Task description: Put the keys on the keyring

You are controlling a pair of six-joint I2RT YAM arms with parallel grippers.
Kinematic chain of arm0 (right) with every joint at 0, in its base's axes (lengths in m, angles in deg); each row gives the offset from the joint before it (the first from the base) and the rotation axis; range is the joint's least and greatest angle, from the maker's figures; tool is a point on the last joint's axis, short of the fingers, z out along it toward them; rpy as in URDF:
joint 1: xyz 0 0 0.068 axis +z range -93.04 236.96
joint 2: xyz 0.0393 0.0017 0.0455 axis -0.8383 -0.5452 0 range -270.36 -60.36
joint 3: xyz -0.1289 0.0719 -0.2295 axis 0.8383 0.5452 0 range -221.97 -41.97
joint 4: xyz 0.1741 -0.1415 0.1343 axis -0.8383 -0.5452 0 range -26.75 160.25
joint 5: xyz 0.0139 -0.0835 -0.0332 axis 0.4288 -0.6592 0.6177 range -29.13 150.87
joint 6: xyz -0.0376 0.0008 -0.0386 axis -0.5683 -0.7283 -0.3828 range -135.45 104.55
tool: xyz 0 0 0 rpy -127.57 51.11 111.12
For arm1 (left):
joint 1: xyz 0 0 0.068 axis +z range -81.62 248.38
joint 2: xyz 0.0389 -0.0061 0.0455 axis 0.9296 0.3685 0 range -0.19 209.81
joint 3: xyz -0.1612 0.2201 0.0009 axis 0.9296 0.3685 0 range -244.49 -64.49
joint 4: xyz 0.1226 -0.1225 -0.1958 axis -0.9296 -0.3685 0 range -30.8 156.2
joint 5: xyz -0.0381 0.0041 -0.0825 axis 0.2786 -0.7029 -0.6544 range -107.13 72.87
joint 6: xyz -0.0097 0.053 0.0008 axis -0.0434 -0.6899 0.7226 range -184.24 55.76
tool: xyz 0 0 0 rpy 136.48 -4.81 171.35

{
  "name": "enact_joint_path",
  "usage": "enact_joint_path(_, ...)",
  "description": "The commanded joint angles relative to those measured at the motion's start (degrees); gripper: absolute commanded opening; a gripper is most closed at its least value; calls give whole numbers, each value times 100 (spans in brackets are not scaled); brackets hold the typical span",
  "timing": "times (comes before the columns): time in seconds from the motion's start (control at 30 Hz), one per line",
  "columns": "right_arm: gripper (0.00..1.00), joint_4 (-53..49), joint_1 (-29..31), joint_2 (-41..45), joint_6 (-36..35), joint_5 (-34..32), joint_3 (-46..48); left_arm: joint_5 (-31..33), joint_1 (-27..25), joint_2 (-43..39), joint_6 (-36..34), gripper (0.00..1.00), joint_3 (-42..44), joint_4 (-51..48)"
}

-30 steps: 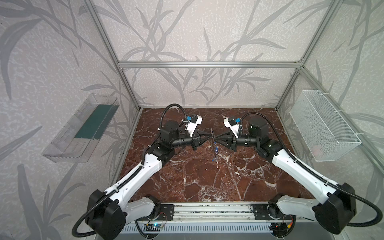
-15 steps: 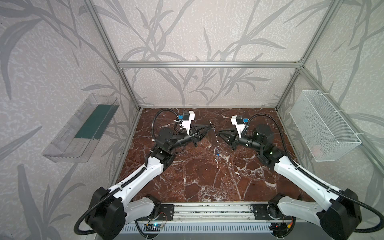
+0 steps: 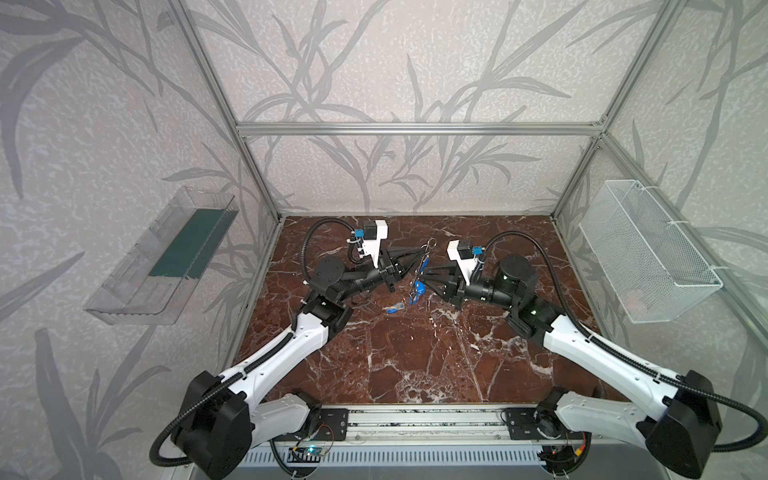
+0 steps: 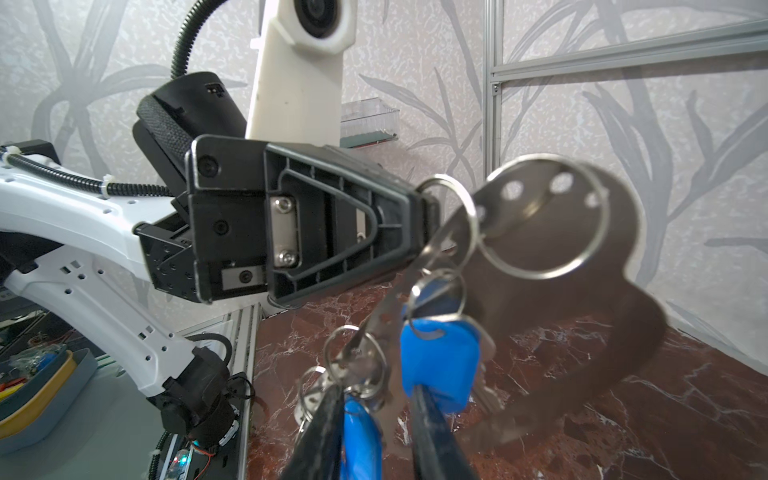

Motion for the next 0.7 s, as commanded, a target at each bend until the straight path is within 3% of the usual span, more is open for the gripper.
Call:
enact_joint_path(0.0,30,-64,-54,146,-150,-205,-146,-121,-21,-38,74,0,-25,314)
enact_joint_path(0.3,30,286,-614,232,329,345,-5,-221,-21,15,104,0,-94,255)
enact_joint_path(0.67,35,128,-701,-12,296,1069,-315,-345,-20,93,138,0,-166,185)
